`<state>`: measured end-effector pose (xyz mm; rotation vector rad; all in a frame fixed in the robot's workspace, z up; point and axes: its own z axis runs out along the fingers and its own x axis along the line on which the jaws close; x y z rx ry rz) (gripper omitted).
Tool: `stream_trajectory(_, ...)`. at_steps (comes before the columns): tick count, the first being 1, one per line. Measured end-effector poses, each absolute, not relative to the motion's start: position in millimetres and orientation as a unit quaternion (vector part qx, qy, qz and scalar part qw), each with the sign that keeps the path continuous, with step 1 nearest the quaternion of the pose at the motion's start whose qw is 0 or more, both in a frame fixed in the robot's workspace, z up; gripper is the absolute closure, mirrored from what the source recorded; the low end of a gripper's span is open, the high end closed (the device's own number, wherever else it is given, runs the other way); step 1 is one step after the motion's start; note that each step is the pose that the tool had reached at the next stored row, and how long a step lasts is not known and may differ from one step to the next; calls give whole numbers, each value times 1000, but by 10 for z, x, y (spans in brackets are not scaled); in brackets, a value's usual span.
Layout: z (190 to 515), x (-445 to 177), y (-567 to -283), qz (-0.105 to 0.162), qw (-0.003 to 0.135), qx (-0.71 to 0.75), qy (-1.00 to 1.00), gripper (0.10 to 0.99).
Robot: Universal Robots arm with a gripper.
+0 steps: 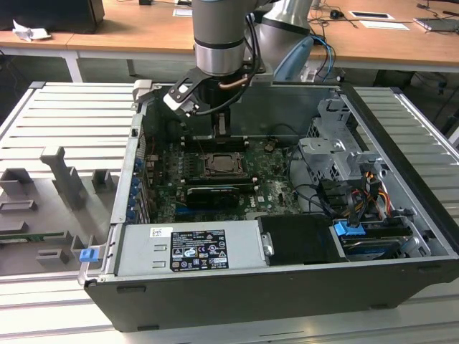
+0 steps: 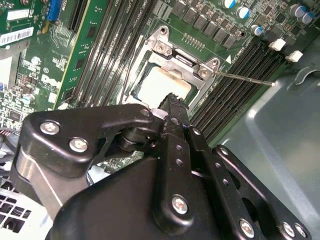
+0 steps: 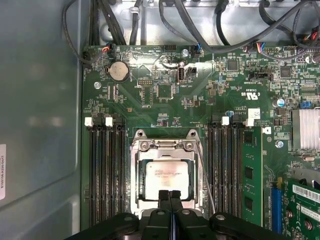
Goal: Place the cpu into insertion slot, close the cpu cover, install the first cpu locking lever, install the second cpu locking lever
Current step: 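Close the cpu cover, then install the first cpu locking lever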
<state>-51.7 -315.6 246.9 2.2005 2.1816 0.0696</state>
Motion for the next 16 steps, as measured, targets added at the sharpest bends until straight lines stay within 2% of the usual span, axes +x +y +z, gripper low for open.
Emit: stream_trajectory(16,2454,-489,-3161,22,21,709,704,980)
